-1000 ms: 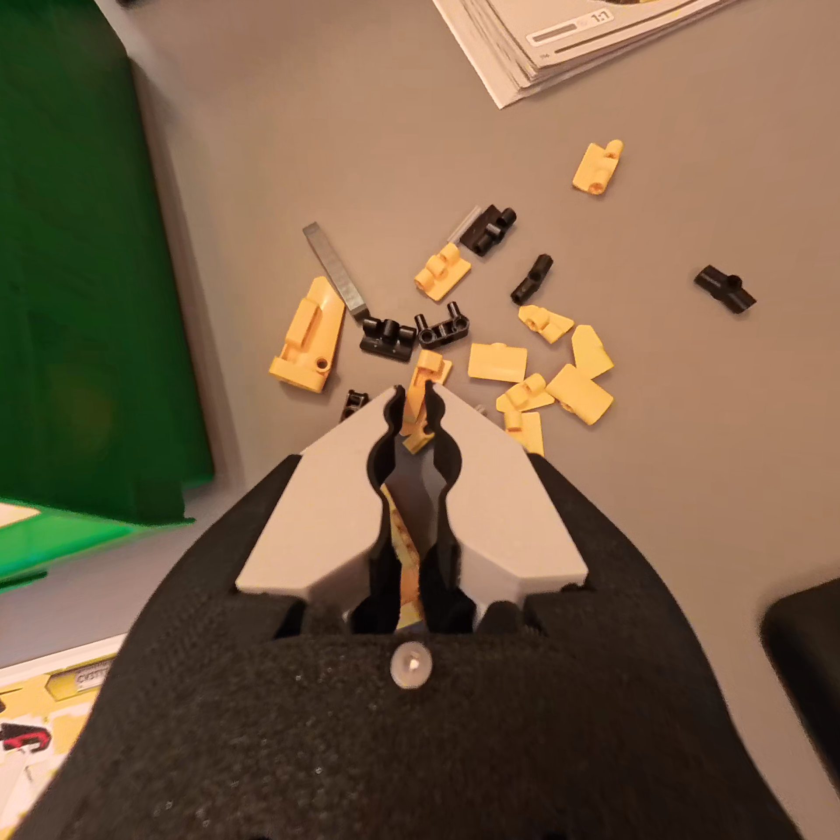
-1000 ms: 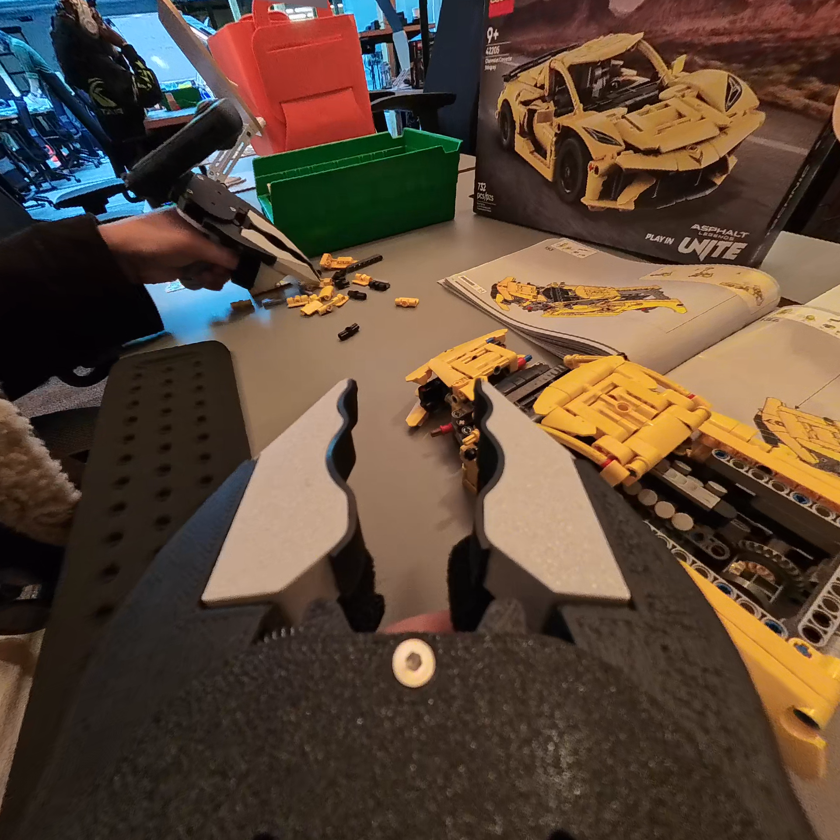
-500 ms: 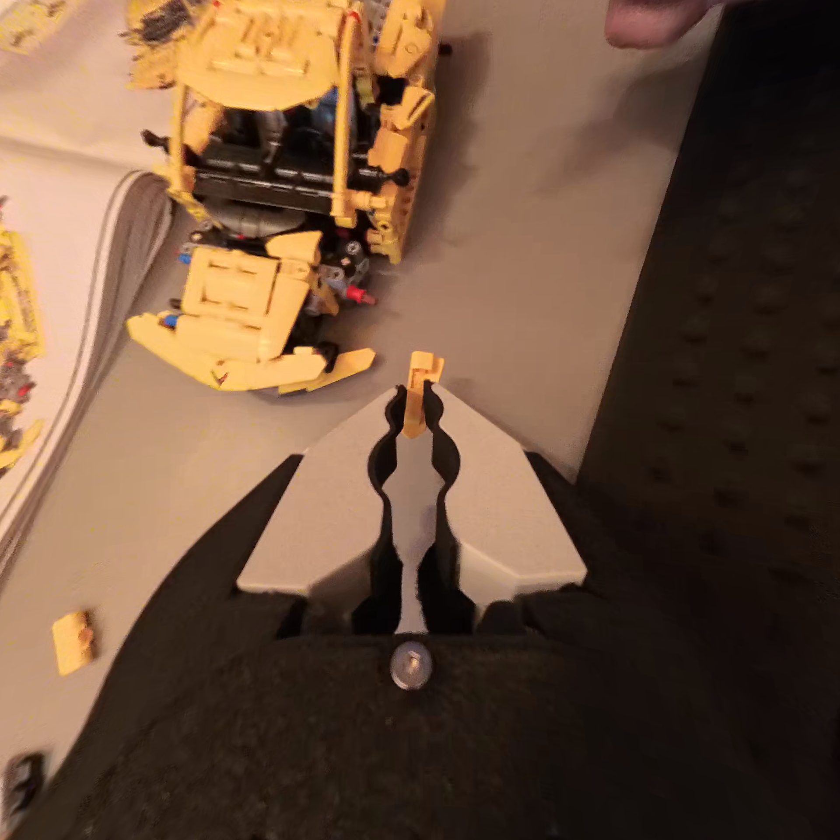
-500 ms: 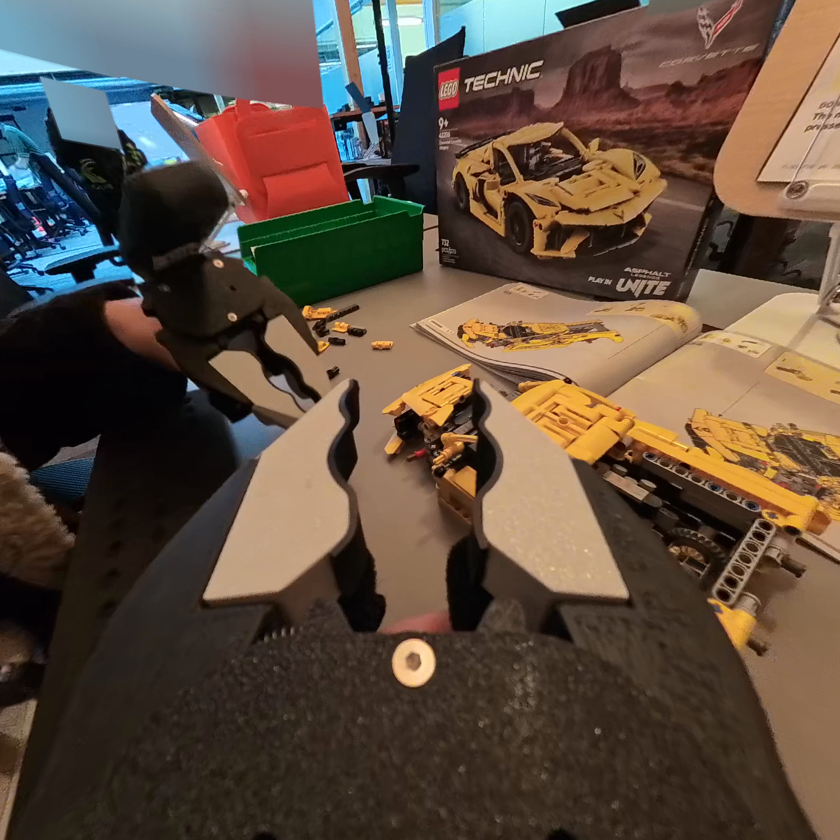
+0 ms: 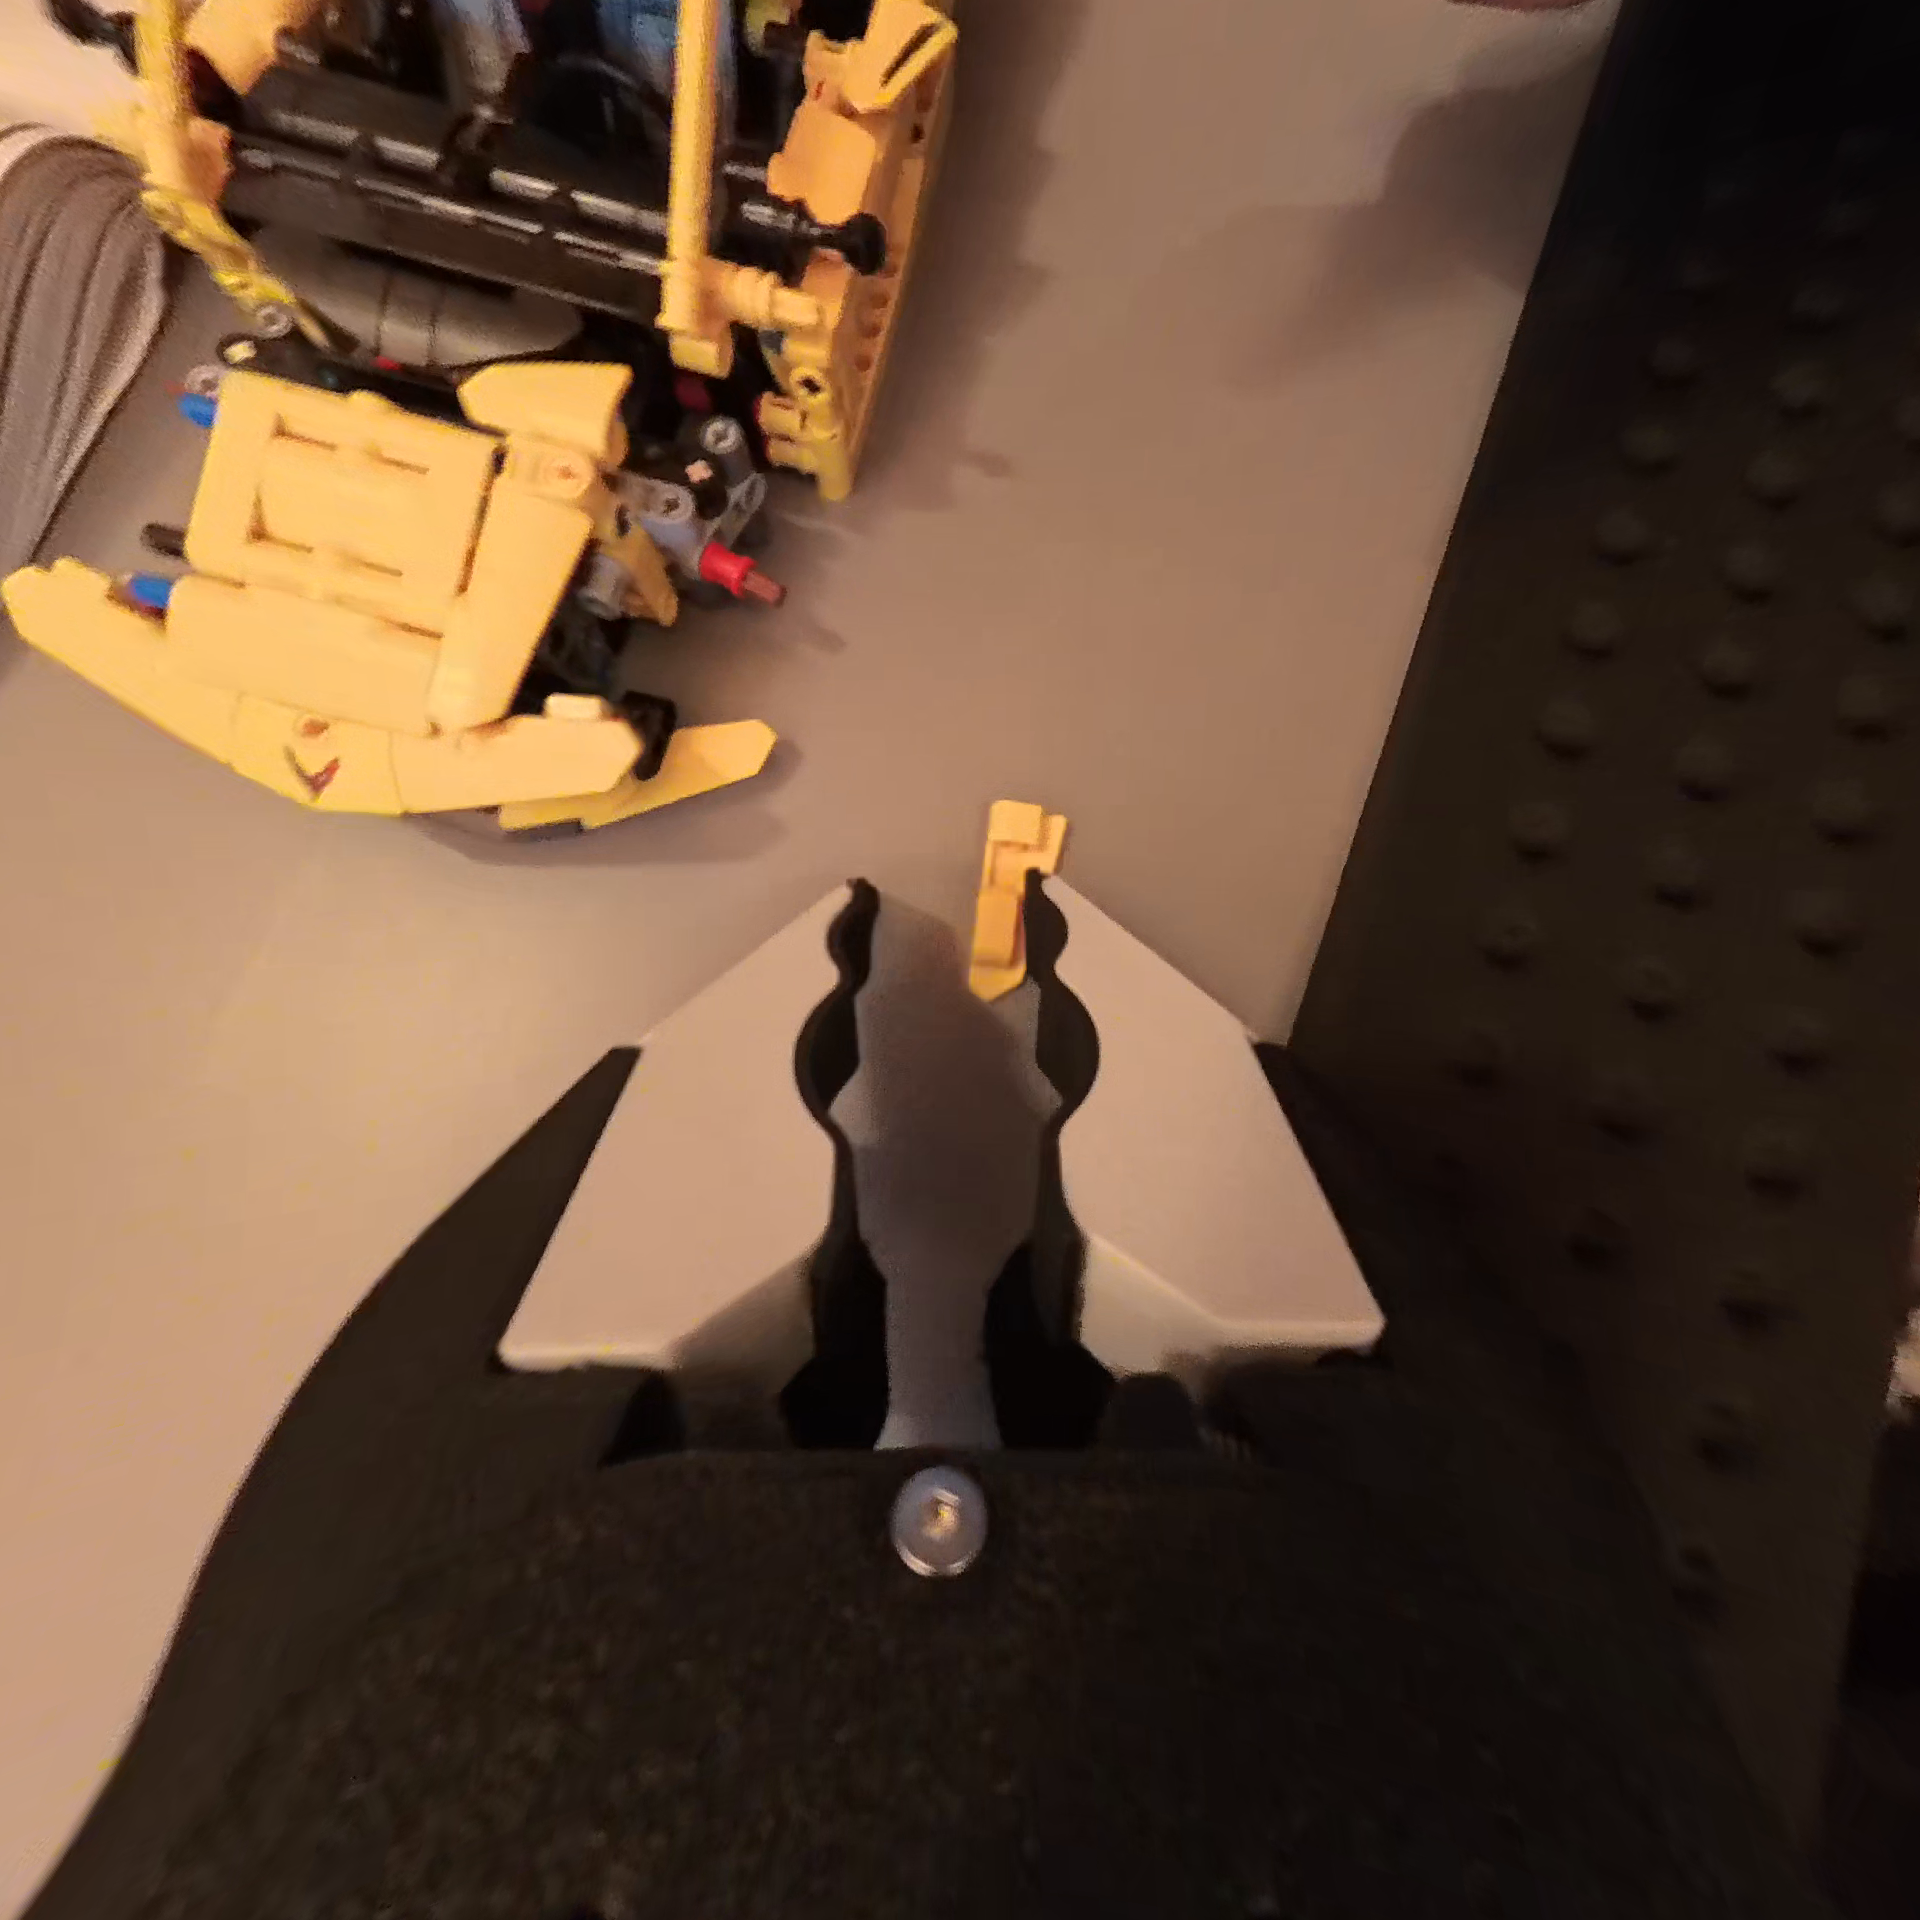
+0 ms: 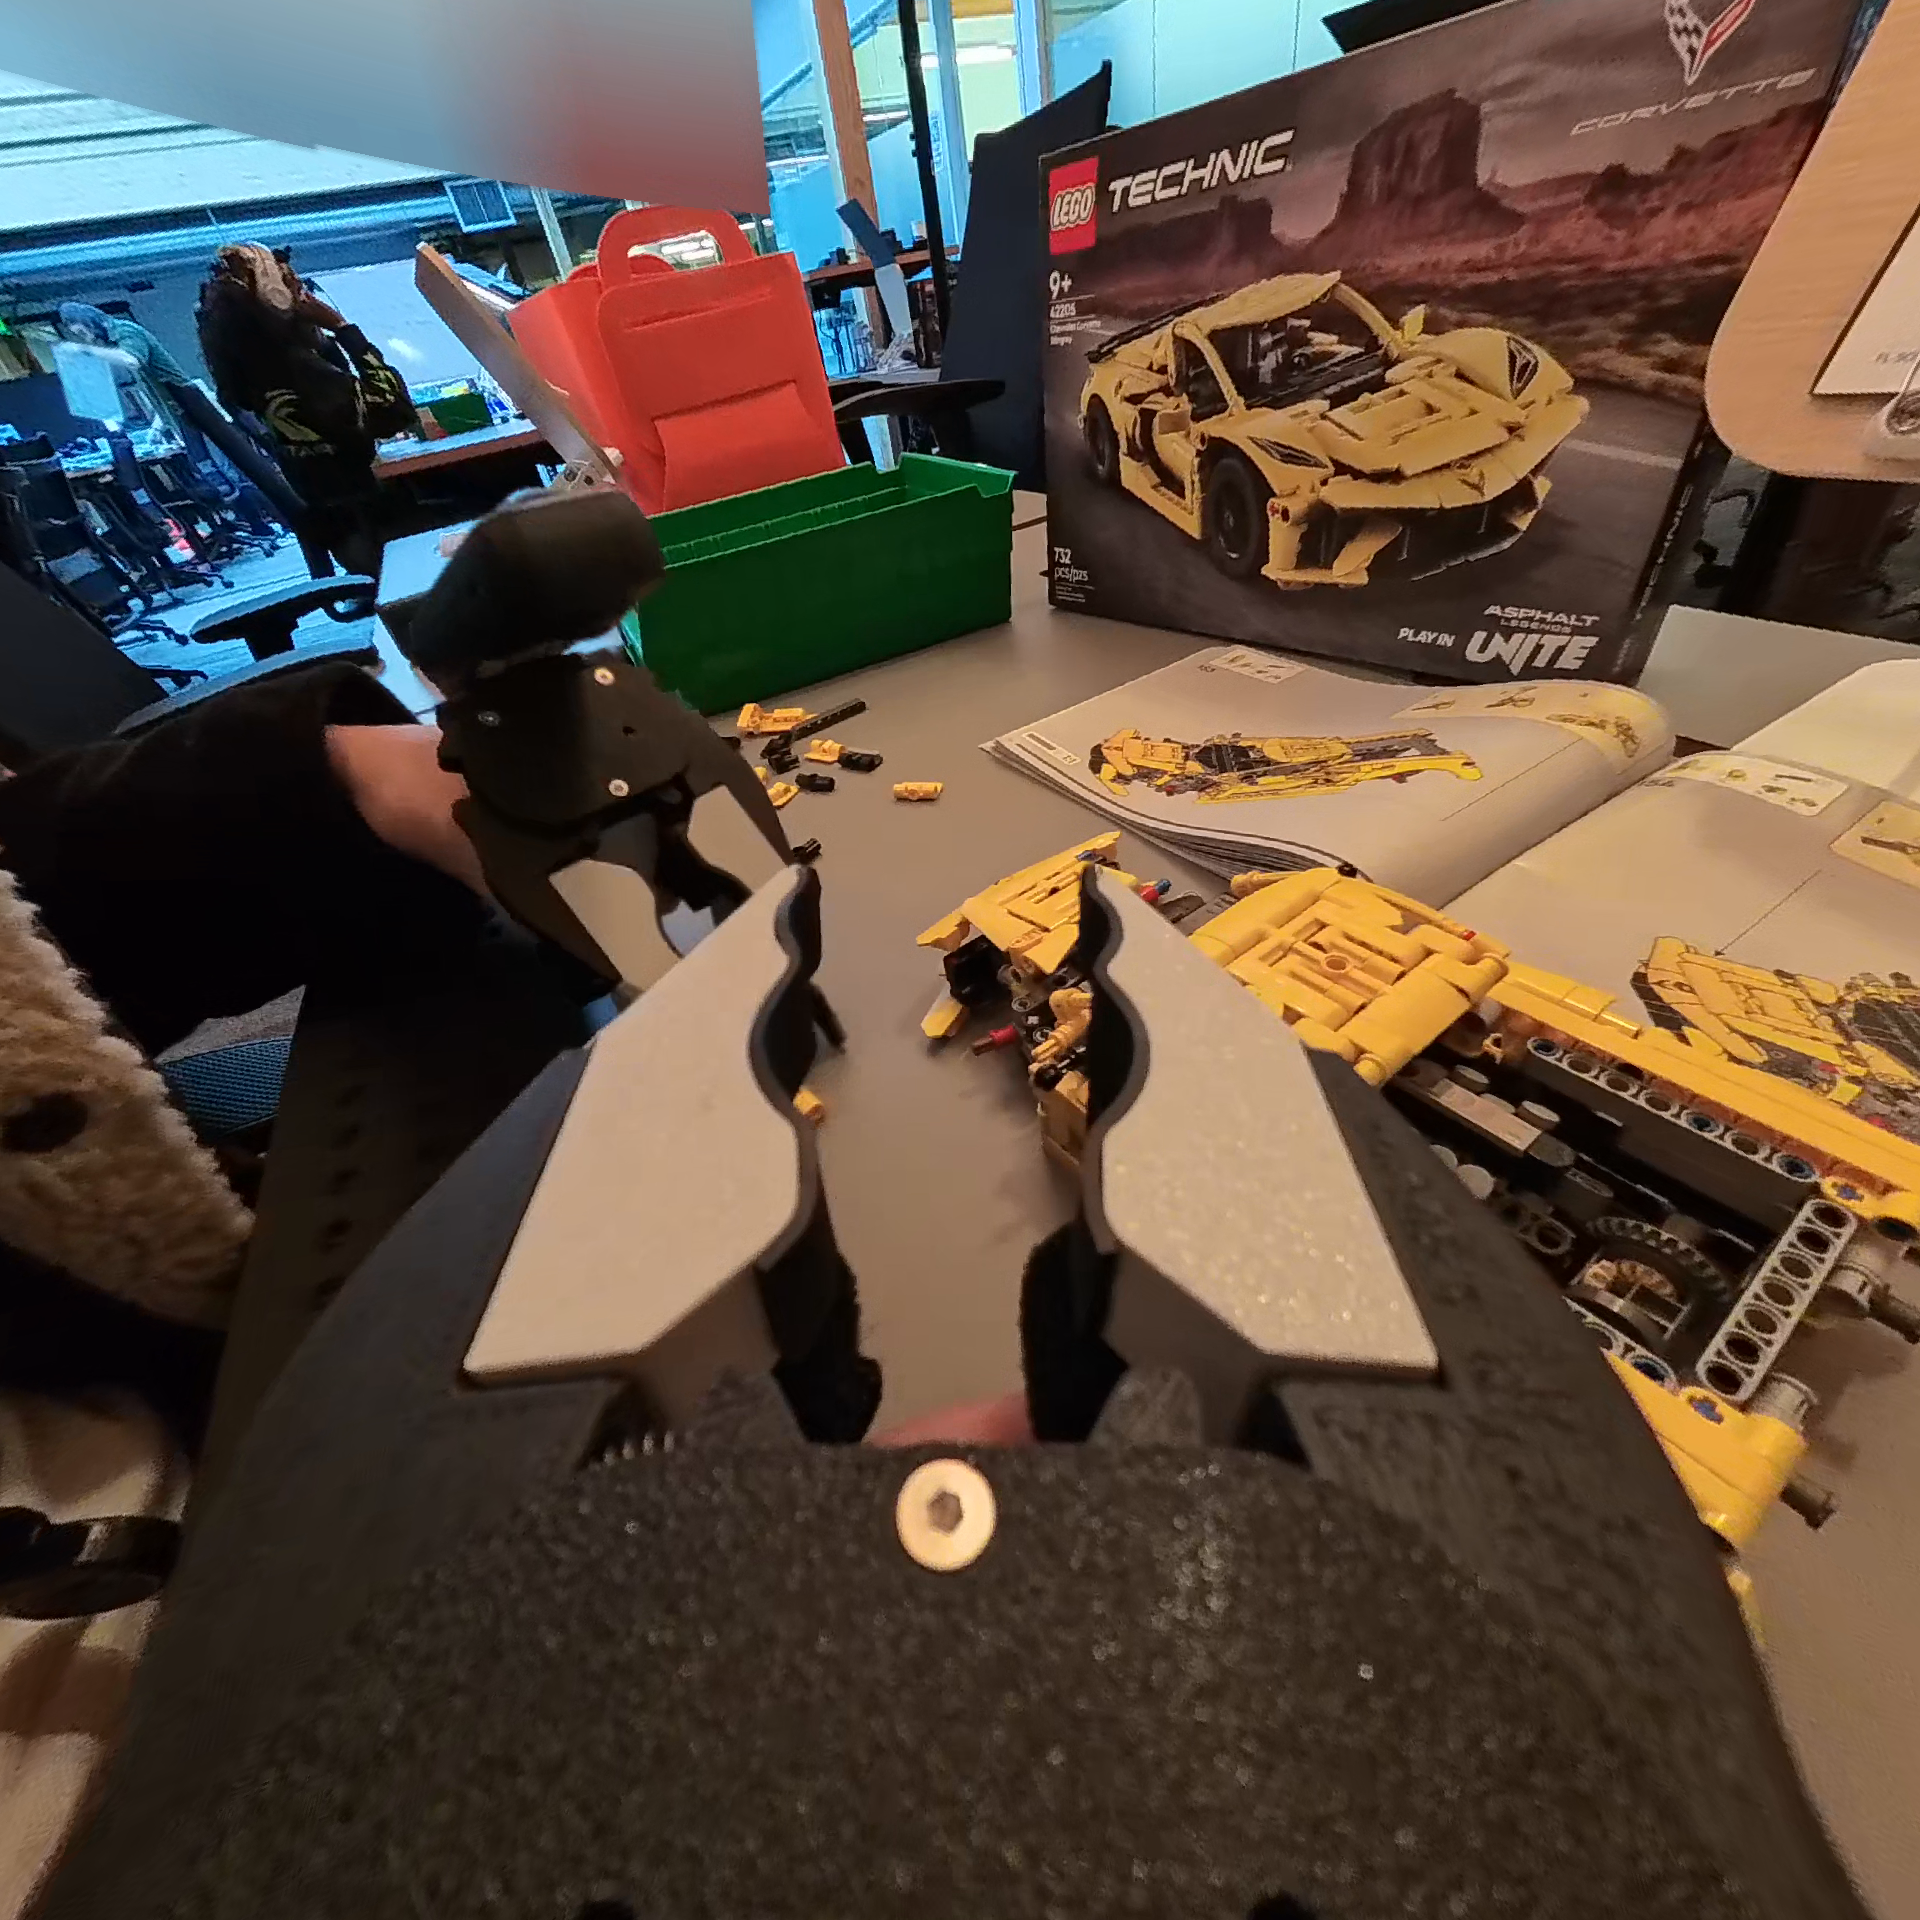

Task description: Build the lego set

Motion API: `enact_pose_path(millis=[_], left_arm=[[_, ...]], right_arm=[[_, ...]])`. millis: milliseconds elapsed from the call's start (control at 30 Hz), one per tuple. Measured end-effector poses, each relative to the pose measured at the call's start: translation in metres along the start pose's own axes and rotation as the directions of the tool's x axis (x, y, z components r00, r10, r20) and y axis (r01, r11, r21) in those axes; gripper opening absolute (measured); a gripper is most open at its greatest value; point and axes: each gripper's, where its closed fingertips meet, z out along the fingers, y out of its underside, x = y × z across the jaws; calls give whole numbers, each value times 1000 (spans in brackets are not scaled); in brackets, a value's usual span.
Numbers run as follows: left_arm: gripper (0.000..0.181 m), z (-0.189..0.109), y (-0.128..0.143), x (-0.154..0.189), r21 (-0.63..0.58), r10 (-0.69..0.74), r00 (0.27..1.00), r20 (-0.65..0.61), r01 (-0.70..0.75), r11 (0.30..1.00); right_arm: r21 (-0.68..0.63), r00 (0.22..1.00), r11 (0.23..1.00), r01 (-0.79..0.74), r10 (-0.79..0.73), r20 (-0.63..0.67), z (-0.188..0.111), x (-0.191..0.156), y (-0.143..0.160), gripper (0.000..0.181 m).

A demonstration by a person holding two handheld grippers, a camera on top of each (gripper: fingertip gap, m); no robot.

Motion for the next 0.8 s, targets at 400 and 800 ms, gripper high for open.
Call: enact_pose_path(millis=[400,800], left_arm=[[29,-133,108,-137,241,-545,605,581,511,825],[11,-130,127,-143,247,-613,535,582,602,759]], right_arm=[[-22,1000,1000,7,-7,0,4,1,4,50],[-24,1000,1000,7,-7,-4,3,2,4,49]])
